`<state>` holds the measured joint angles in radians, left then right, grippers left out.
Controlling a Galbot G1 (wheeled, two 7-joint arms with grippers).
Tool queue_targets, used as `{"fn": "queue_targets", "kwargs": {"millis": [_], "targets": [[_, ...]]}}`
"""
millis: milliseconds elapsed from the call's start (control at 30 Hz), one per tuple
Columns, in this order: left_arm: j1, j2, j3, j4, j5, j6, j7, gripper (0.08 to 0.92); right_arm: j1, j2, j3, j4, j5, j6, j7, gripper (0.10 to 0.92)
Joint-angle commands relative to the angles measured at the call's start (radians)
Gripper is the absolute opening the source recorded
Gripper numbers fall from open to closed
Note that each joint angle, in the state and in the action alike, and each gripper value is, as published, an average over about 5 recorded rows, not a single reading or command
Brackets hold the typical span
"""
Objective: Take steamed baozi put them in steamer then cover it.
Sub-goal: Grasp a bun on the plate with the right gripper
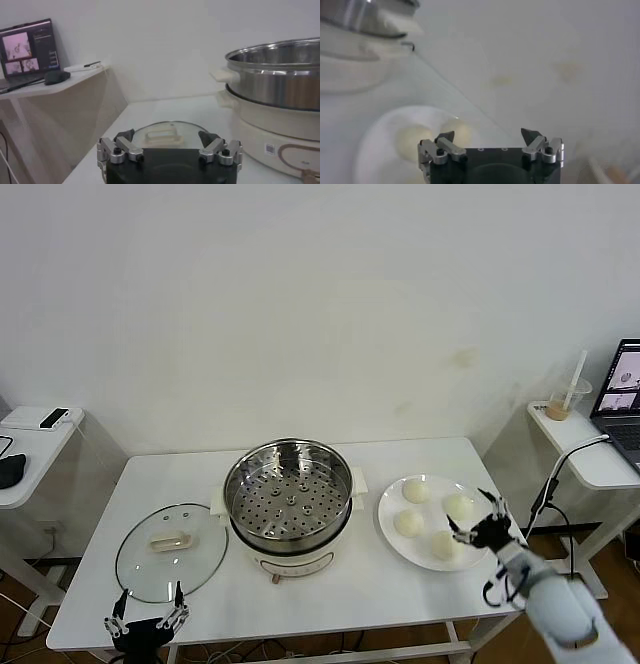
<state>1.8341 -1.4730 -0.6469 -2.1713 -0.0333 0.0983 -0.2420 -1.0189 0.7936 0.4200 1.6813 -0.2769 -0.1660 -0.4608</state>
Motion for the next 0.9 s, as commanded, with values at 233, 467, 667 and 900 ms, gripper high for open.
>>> {"fn": "queue_targets", "kwargs": {"millis": [233,467,667,900], "targets": [[-0.009,0.004,-0.01,-0.014,0.01,0.003,-0.001,0.823,0.577,-0.192,-0.448,-0.309,-0.152,0.107,-0.453,0.823],[-0.019,0.009,-0.028,-0.018,0.008,0.002,0.001,0.823,0.858,-0.129,-0.777,-0.397,-0.061,0.132,-0.634,0.823],[-0.033,0.01,-0.043,-0.016,0.006,0.005,0.004,0.823,0.984,0.002,-0.913,-0.531,-0.059,0.132,-0.687,0.823],[-0.049,0.011,-0.053,-0.018,0.003,0.01,0.004,0.823,1.028,0.162,-0.938,-0.75,-0.118,0.138,-0.69,0.823]]}}
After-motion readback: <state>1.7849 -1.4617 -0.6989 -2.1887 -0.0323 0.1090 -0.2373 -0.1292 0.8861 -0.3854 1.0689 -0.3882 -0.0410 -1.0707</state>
